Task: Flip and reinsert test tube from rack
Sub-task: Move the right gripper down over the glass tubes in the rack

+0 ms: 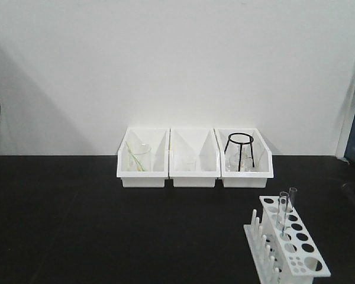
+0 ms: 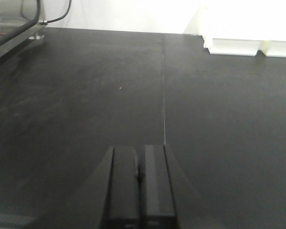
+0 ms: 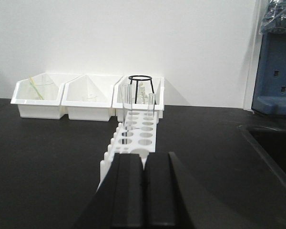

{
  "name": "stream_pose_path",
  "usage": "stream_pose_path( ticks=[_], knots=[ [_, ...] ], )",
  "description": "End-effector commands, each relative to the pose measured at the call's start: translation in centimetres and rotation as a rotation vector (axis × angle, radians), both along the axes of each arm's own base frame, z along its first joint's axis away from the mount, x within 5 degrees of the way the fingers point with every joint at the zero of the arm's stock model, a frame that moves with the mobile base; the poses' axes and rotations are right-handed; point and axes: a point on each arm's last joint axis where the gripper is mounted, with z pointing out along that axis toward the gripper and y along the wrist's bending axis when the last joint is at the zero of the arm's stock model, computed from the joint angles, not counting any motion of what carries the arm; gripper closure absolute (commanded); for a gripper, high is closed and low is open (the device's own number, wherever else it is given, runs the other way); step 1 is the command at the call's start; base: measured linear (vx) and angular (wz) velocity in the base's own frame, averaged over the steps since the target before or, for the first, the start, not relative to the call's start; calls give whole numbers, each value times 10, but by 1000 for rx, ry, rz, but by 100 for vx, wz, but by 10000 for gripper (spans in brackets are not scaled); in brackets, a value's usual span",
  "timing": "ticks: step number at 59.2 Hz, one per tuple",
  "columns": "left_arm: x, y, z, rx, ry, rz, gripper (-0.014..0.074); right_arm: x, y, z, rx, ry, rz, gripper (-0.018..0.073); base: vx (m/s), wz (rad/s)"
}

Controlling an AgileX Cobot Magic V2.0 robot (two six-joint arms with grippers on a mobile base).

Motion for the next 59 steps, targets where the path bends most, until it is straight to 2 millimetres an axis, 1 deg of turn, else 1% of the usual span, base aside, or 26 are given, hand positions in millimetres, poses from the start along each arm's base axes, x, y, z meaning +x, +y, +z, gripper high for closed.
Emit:
stream_pose_path(
  ticks=[1,28,59],
  knots=[
    [1,-1,8,3,-97,-11,603,-1,0,8,-4,-96,0,568,28,-3],
    [1,-1,8,3,-97,-11,603,-1,0,8,-4,-96,0,568,21,-1],
    [1,-1,8,3,-97,-11,603,-1,0,8,-4,-96,0,568,8,-1]
  ],
)
